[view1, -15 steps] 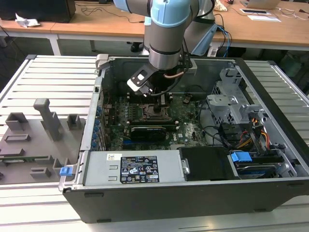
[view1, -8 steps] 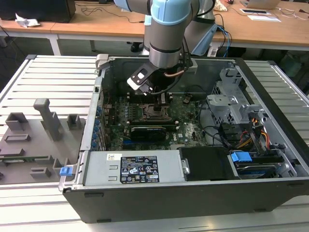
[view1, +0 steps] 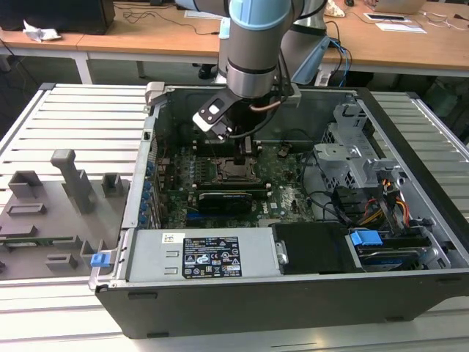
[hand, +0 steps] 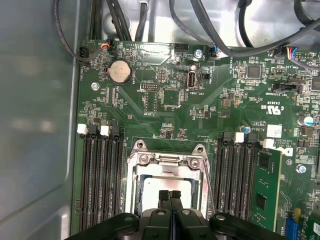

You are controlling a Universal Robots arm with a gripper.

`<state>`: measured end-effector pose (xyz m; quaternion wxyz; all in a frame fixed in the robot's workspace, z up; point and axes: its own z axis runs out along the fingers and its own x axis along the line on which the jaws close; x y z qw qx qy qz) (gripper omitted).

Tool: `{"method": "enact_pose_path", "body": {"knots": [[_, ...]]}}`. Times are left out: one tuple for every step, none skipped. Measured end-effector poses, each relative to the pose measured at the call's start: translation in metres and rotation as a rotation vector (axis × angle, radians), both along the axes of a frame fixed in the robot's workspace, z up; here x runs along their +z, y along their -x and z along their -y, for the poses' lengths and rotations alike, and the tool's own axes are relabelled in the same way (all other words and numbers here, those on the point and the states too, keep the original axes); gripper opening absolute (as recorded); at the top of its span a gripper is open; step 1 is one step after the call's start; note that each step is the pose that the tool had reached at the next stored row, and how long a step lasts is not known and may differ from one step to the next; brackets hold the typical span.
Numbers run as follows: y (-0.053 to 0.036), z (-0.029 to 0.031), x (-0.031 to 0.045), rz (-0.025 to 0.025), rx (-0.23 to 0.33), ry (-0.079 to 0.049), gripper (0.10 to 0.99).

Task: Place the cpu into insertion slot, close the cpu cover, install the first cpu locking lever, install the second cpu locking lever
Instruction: 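Install the first cpu locking lever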

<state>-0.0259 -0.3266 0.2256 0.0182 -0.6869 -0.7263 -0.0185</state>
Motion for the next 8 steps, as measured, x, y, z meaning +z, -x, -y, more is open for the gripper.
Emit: {"method": "enact_pose_path", "body": {"knots": [[0.0,0.0,0.0013,0.0,0.0,0.0,0.106],[0.0,0.0,0.0022,0.0,0.0,0.0,0.106],[0.0,0.0,0.0036,0.0,0.0,0.0,0.106],[0.0,0.0,0.0049,0.0,0.0,0.0,0.106],[0.0,0.0,0.0072,0.0,0.0,0.0,0.106],[0.0,0.0,0.0093,0.0,0.0,0.0,0.106],[0.0,0.0,0.0127,0.0,0.0,0.0,0.106],[0.0,0.0,0.0152,0.0,0.0,0.0,0.106]]}}
